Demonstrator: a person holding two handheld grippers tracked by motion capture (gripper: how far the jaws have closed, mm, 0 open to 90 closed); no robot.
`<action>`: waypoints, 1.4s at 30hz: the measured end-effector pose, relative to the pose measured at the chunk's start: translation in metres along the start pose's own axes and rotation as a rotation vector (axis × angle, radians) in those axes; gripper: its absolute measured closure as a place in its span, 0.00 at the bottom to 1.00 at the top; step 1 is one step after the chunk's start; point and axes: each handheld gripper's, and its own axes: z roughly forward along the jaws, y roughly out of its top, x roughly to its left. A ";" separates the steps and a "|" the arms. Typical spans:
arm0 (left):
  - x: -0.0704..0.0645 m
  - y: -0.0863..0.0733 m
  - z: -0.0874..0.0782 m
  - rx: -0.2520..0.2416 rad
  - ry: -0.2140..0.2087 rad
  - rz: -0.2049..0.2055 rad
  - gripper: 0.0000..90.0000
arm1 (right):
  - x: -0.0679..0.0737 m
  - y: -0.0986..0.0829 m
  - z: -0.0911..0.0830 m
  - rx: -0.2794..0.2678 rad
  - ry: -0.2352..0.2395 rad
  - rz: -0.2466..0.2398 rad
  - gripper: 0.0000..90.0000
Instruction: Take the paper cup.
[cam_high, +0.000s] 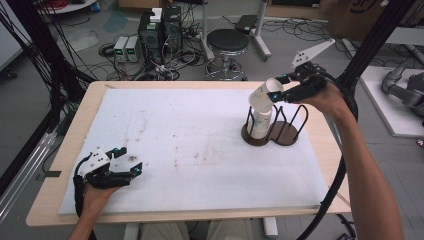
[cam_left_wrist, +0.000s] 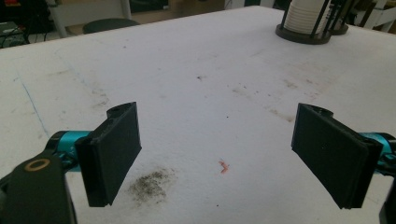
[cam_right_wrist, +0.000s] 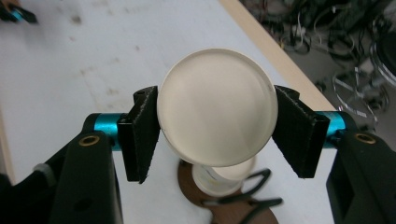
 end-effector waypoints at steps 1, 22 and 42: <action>0.000 0.000 0.000 0.001 -0.001 -0.002 0.17 | 0.010 -0.006 -0.002 -0.046 0.014 0.002 0.41; 0.001 0.000 -0.001 -0.007 -0.005 -0.008 0.17 | 0.095 -0.052 0.038 -0.340 0.108 0.024 0.41; 0.001 -0.001 -0.002 -0.019 0.000 -0.010 0.17 | 0.124 -0.075 0.088 -0.398 0.184 -0.006 0.41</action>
